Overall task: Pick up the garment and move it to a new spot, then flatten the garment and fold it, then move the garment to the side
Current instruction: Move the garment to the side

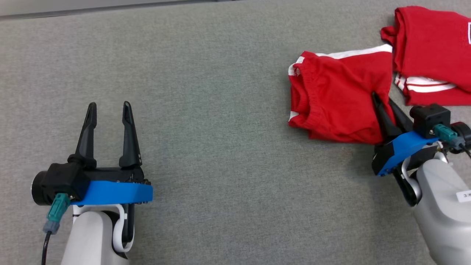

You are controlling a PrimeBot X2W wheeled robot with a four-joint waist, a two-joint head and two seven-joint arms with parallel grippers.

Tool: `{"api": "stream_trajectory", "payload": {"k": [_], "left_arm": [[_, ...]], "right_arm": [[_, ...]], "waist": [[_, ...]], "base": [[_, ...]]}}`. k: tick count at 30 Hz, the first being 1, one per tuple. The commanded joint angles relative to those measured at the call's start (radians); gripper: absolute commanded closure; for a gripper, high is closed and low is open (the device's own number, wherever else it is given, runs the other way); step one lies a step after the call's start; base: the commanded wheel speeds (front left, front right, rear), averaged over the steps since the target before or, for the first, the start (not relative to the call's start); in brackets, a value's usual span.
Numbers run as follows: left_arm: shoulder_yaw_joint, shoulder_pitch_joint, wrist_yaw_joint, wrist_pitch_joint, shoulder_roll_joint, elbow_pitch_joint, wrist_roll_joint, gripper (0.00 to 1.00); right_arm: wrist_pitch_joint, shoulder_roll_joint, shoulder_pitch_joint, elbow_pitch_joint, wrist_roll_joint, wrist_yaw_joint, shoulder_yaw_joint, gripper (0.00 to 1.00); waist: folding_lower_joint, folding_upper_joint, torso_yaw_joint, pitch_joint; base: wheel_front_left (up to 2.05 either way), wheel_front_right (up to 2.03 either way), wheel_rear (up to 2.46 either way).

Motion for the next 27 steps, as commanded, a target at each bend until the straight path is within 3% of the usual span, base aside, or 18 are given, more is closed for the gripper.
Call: {"api": "stream_trajectory", "payload": {"k": [1,9,23,27], "left_arm": [[0.002,-0.027,-0.006,-0.003,0.000,-0.003,0.009,0.00],[0.008,-0.052,-0.018,-0.003,0.000,-0.022,0.029,0.00],[-0.003,-0.086,-0.029,-0.003,0.032,-0.079,0.052,0.00],[-0.007,-0.092,-0.031,-0.003,0.039,-0.086,0.049,0.00]], "right_arm": [[-0.003,-0.017,-0.014,-0.019,-0.013,0.000,0.002,1.00],[0.040,-0.081,-0.139,-0.055,-0.047,0.000,0.064,1.00],[0.133,-0.411,-0.303,-0.020,0.000,0.000,0.068,1.00],[0.159,-0.458,-0.314,-0.006,-0.002,0.000,0.079,1.00]], "waist": [[-0.0001,0.0000,-0.011,0.010],[-0.0001,0.0000,-0.030,0.055],[-0.0001,0.0000,-0.060,0.173],[-0.0001,0.0000,-0.061,0.179]], "base": [[0.00,0.00,0.00],[0.00,0.00,0.00],[0.00,0.00,0.00],[0.00,0.00,0.00]]}}
